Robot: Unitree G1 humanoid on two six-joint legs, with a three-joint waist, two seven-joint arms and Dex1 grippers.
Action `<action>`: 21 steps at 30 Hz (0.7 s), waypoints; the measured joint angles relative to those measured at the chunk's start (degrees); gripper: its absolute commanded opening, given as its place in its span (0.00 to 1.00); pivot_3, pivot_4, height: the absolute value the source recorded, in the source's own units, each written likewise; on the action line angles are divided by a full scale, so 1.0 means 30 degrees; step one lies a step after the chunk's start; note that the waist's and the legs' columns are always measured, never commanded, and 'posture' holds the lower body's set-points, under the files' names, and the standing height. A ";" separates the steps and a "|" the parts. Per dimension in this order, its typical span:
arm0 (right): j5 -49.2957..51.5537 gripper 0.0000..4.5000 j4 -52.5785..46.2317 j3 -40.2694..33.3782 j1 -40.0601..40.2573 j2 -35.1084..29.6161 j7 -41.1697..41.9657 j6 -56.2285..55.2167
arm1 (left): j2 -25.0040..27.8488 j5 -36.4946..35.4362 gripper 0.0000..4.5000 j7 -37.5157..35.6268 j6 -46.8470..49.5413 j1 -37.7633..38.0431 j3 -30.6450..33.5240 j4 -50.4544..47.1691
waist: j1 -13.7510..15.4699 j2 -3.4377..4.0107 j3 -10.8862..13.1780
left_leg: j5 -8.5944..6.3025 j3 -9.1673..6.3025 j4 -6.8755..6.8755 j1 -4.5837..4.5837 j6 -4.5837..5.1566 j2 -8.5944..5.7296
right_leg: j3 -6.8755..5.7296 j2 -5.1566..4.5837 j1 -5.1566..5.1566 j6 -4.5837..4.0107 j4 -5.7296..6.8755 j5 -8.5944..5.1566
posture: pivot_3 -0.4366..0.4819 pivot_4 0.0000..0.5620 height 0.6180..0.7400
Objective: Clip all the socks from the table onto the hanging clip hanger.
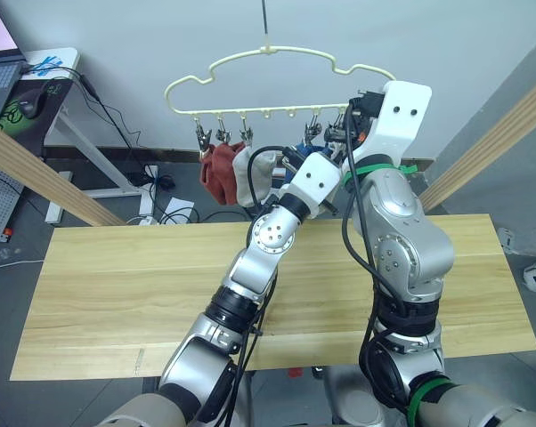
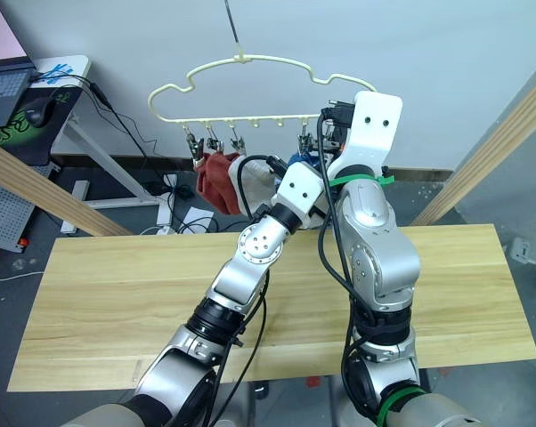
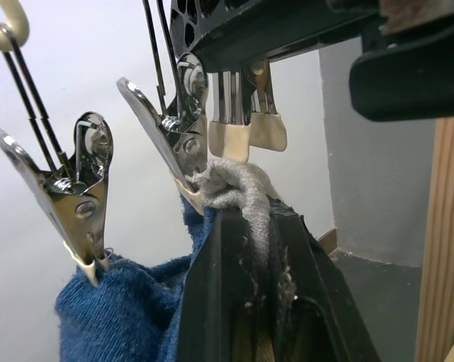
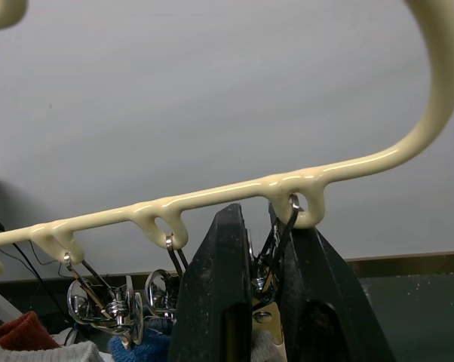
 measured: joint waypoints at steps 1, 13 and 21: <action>-0.0001 0.02 -0.0001 -0.0047 -0.0001 0.0000 -0.0017 0.0008 | -0.0004 -0.0009 0.00 -0.0084 0.0014 -0.0095 0.0001 0.0138 | 0.0002 0.0000 0.0000 | 0.0000 0.0000 0.0001 0.0000 0.0000 -0.0001 | 0.0001 0.0000 0.0000 0.0000 0.0000 0.0000 | 0.29 0.61 1.00; 0.0012 0.02 -0.0149 -0.0224 0.0000 0.0003 -0.0080 0.0376 | 0.0023 0.0386 0.00 -0.0765 0.0047 -0.0190 0.0018 0.0343 | 0.0000 0.0000 0.0000 | 0.0000 -0.0001 0.0003 0.0000 0.0000 0.0000 | -0.0001 0.0000 0.0000 0.0000 0.0004 0.0000 | 0.29 0.62 1.00; 0.0211 0.02 -0.0231 -0.0210 -0.0001 0.0008 0.0051 0.0671 | 0.0274 0.1074 0.00 -0.0834 -0.1022 0.0145 -0.0091 0.0604 | -0.0014 0.0000 0.0000 | 0.0000 0.0003 -0.0002 0.0002 0.0000 0.0004 | 0.0002 -0.0001 0.0000 0.0000 -0.0002 0.0000 | 0.28 0.62 1.00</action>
